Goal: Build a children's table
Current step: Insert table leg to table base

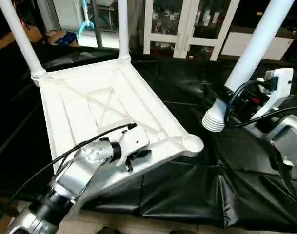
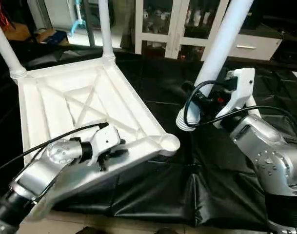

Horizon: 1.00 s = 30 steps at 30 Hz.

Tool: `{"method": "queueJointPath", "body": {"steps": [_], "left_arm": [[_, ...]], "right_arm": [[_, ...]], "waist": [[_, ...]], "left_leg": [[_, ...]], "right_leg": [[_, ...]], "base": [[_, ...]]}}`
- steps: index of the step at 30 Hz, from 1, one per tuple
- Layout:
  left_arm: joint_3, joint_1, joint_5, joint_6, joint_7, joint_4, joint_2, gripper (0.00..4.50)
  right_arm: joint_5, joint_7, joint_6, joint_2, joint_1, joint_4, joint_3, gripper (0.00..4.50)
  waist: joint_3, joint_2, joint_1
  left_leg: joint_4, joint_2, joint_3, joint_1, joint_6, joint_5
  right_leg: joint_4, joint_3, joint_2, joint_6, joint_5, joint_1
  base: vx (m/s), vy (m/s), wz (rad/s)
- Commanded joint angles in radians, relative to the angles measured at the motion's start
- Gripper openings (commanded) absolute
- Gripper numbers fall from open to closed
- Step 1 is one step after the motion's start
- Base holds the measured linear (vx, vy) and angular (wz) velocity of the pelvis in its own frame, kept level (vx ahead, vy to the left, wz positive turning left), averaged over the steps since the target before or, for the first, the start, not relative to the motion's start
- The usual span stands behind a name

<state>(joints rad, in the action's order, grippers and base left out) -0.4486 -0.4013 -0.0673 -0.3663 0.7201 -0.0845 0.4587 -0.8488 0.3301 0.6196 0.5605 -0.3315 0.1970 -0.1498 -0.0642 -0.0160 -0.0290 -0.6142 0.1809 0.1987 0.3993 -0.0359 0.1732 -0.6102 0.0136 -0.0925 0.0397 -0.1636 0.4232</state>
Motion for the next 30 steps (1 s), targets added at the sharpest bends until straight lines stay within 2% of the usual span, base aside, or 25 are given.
{"method": "queueJointPath", "body": {"steps": [1, 2, 3, 5, 7, 9, 10, 11, 12, 13, 15, 17, 18, 19, 20, 21, 22, 23, 24, 25, 26, 27, 28, 29, 30], "left_arm": [[-0.010, 0.012, -0.036, -0.063, -0.006, -0.063, 0.023, 1.06], [-0.003, 0.003, -0.031, -0.098, -0.006, -0.066, 0.029, 0.88], [-0.002, 0.002, -0.030, -0.101, -0.006, -0.067, 0.029, 0.88], [0.004, -0.005, -0.031, -0.103, -0.002, -0.080, 0.033, 0.82], [0.009, -0.009, -0.033, -0.091, 0.008, -0.091, 0.038, 0.73], [0.013, -0.008, -0.024, -0.094, 0.042, -0.087, 0.052, 0.49], [0.018, -0.006, -0.019, -0.106, 0.056, -0.081, 0.064, 0.45], [0.020, -0.004, -0.017, -0.124, 0.068, -0.073, 0.078, 0.45], [0.027, -0.003, -0.018, -0.141, 0.064, -0.070, 0.089, 0.28], [0.036, -0.004, -0.021, -0.154, 0.055, -0.072, 0.094, 0.19], [0.048, -0.003, -0.025, -0.170, 0.041, -0.075, 0.103, 0.13], [0.085, 0.005, -0.036, -0.213, 0.019, -0.082, 0.143, 0.04], [0.098, 0.011, -0.043, -0.217, 0.015, -0.083, 0.165, 0.04], [0.111, 0.017, -0.048, -0.225, 0.014, -0.082, 0.185, 0.04], [0.121, 0.025, -0.053, -0.241, 0.015, -0.078, 0.202, 0.04], [0.121, 0.025, -0.053, -0.241, 0.015, -0.078, 0.202, 0.04], [0.130, 0.032, -0.061, -0.259, 0.010, -0.072, 0.221, 0.04], [0.133, 0.036, -0.065, -0.265, 0.008, -0.069, 0.229, 0.04], [0.147, 0.057, -0.072, -0.279, 0.005, -0.059, 0.266, 0.01], [0.147, 0.057, -0.072, -0.279, 0.005, -0.059, 0.266, 0.01], [0.152, 0.078, -0.072, -0.278, 0.016, -0.040, 0.294, 0.00], [0.155, 0.086, -0.066, -0.260, 0.022, -0.033, 0.298, 0.00], [0.158, 0.089, -0.062, -0.247, 0.026, -0.029, 0.300, 0.00], [0.160, 0.093, -0.055, -0.234, 0.031, -0.023, 0.300, 0.00], [0.157, 0.093, -0.050, -0.197, 0.035, -0.020, 0.295, 0.00]], "right_arm": [[0.018, 0.013, -0.020, -0.001, 0.001, 0.036, -0.006, 1.81], [0.028, 0.019, -0.024, -0.005, 0.002, 0.037, -0.008, 1.81], [0.029, 0.020, -0.025, -0.006, 0.003, 0.037, -0.008, 1.81], [0.035, 0.022, -0.030, -0.008, 0.006, 0.038, -0.008, 1.81], [0.040, 0.025, -0.034, -0.010, 0.009, 0.040, -0.008, 1.81], [0.046, 0.030, -0.035, -0.014, 0.012, 0.043, -0.012, 1.81], [0.049, 0.032, -0.037, -0.015, 0.013, 0.042, -0.014, 1.81], [0.052, 0.034, -0.037, -0.017, 0.015, 0.043, -0.016, 1.81], [0.056, 0.036, -0.037, -0.018, 0.016, 0.044, -0.019, 1.81], [0.058, 0.037, -0.037, -0.019, 0.017, 0.043, -0.022, 1.81], [0.059, 0.038, -0.037, -0.021, 0.020, 0.045, -0.025, 1.81], [0.066, 0.040, -0.040, -0.023, 0.031, 0.048, -0.029, 1.81], [0.068, 0.040, -0.042, -0.025, 0.035, 0.048, -0.029, 1.81], [0.071, 0.040, -0.043, -0.027, 0.038, 0.049, -0.029, 1.81], [0.072, 0.040, -0.042, -0.029, 0.041, 0.052, -0.028, 1.81], [0.072, 0.040, -0.042, -0.029, 0.041, 0.052, -0.028, 1.81], [0.074, 0.040, -0.042, -0.031, 0.044, 0.054, -0.027, 1.81], [0.075, 0.040, -0.043, -0.032, 0.045, 0.055, -0.027, 1.81], [0.079, 0.041, -0.046, -0.037, 0.046, 0.050, -0.025, 1.81], [0.079, 0.041, -0.046, -0.037, 0.046, 0.050, -0.025, 1.81], [0.087, 0.045, -0.049, -0.045, 0.045, 0.045, -0.024, 1.81], [0.089, 0.047, -0.050, -0.048, 0.045, 0.044, -0.024, 1.81], [0.090, 0.047, -0.050, -0.049, 0.044, 0.043, -0.023, 1.81], [0.091, 0.047, -0.051, -0.052, 0.043, 0.042, -0.022, 1.81], [0.094, 0.048, -0.054, -0.054, 0.041, 0.038, -0.020, 1.81]], "waist": [[0.056, -0.001, 0.003], [0.056, 0.001, 0.006], [0.054, -0.002, 0.009], [0.054, 0.001, 0.012], [0.054, 0.002, 0.019], [0.054, 0.014, 0.027], [0.054, 0.015, 0.036], [0.053, 0.026, 0.042], [0.054, 0.032, 0.051], [0.054, 0.030, 0.055], [0.052, 0.030, 0.064], [0.045, 0.033, 0.073], [0.042, 0.035, 0.077], [0.037, 0.038, 0.090], [0.031, 0.048, 0.102], [0.028, 0.055, 0.106], [0.021, 0.067, 0.104], [0.014, 0.070, 0.058], [0.025, 0.031, 0.052], [0.018, 0.000, 0.049], [0.026, -0.014, 0.060], [0.040, 0.003, 0.050], [0.046, 0.012, 0.034], [0.043, 0.023, 0.036], [0.055, 0.041, 0.040]], "left_leg": [[0.088, 0.028, -0.029, -0.031, -0.068, 0.432], [0.089, 0.027, -0.034, -0.030, -0.072, 0.443], [0.089, 0.025, -0.035, -0.030, -0.073, 0.458], [0.087, 0.021, -0.038, -0.033, -0.070, 0.478], [0.089, 0.020, -0.044, -0.029, -0.069, 0.491], [0.095, 0.021, -0.053, -0.029, -0.070, 0.515], [0.101, 0.021, -0.062, -0.022, -0.071, 0.537], [0.108, 0.025, -0.069, -0.026, -0.075, 0.576], [0.114, 0.026, -0.077, -0.019, -0.079, 0.596], [0.115, 0.027, -0.078, -0.019, -0.081, 0.607], [0.114, 0.023, -0.081, -0.022, -0.078, 0.633], [0.107, 0.018, -0.080, -0.036, -0.071, 0.668], [0.107, 0.018, -0.081, -0.038, -0.070, 0.679], [0.108, 0.017, -0.088, -0.035, -0.068, 0.704], [0.119, 0.021, -0.098, -0.034, -0.072, 0.757], [0.130, 0.027, -0.105, -0.032, -0.074, 0.793], [0.179, 0.051, -0.116, 0.004, -0.079, 0.875], [0.246, 0.075, -0.112, 0.054, -0.074, 0.936], [0.202, 0.050, -0.086, 0.006, -0.050, 0.831], [0.116, 0.004, -0.085, -0.046, -0.085, 0.706], [-0.100, -0.057, -0.079, -0.081, -0.038, 0.266], [-0.076, -0.044, -0.112, -0.012, -0.027, 0.142], [0.029, -0.010, -0.115, 0.058, -0.048, 0.108], [0.062, 0.005, -0.108, 0.010, -0.023, 0.163], [0.066, 0.011, -0.107, -0.010, -0.024, 0.199]], "right_leg": [[0.106, -0.011, -0.029, -0.078, -0.545, -0.017], [0.106, -0.008, -0.029, -0.070, -0.565, -0.018], [0.111, -0.005, -0.027, -0.061, -0.595, -0.015], [0.118, -0.003, -0.028, -0.047, -0.639, -0.011], [0.122, 0.002, -0.029, -0.040, -0.660, -0.015], [0.125, 0.008, -0.030, -0.047, -0.650, -0.019], [0.122, 0.015, -0.031, -0.055, -0.631, -0.030], [0.123, 0.022, -0.031, -0.072, -0.598, -0.032], [0.118, 0.029, -0.034, -0.087, -0.551, -0.045], [0.117, 0.030, -0.034, -0.093, -0.537, -0.044], [0.121, 0.034, -0.036, -0.103, -0.537, -0.044], [0.138, 0.043, -0.036, -0.093, -0.607, -0.033], [0.142, 0.046, -0.036, -0.089, -0.626, -0.032], [0.150, 0.063, -0.035, -0.071, -0.663, -0.039], [0.151, 0.087, -0.031, -0.057, -0.662, -0.051], [0.145, 0.097, -0.027, -0.056, -0.638, -0.063], [0.064, 0.106, -0.018, -0.074, -0.493, -0.117], [-0.082, 0.067, -0.015, -0.083, -0.261, -0.163], [-0.059, 0.012, -0.023, -0.054, -0.390, -0.111], [0.074, 0.006, -0.052, -0.020, -0.781, -0.032], [0.199, 0.000, -0.134, 0.003, -1.180, 0.036], [0.161, -0.033, -0.157, -0.025, -1.119, -0.047], [0.089, 0.007, -0.113, -0.047, -0.827, -0.108], [0.080, 0.032, -0.049, -0.115, -0.510, -0.058], [0.069, 0.035, -0.041, -0.151, -0.424, -0.063]], "base": [[0.000, 0.000, 0.00], [0.000, 0.000, 0.00], [0.000, 0.000, 0.00], [0.000, 0.000, 0.00], [0.000, 0.000, 0.00], [0.000, 0.000, 0.00], [-0.025, 0.039, -0.18], [-0.025, 0.039, -0.18], [-0.016, 0.038, -0.22], [-0.015, 0.035, -0.24], [-0.019, 0.032, -0.23], [0.000, 0.000, 0.00], [0.000, 0.000, 0.00], [-0.035, 0.000, -0.20], [-0.035, 0.000, -0.20], [-0.049, 0.000, -0.22], [-0.099, -0.020, -0.19], [-0.099, -0.020, -0.19], [-0.072, -0.075, -0.10], [0.024, -0.109, -0.14], [0.024, -0.109, -0.14], [0.107, -0.041, -0.48], [0.085, -0.003, -0.30], [0.085, -0.003, -0.30], [0.000, 0.000, 0.00]]}}
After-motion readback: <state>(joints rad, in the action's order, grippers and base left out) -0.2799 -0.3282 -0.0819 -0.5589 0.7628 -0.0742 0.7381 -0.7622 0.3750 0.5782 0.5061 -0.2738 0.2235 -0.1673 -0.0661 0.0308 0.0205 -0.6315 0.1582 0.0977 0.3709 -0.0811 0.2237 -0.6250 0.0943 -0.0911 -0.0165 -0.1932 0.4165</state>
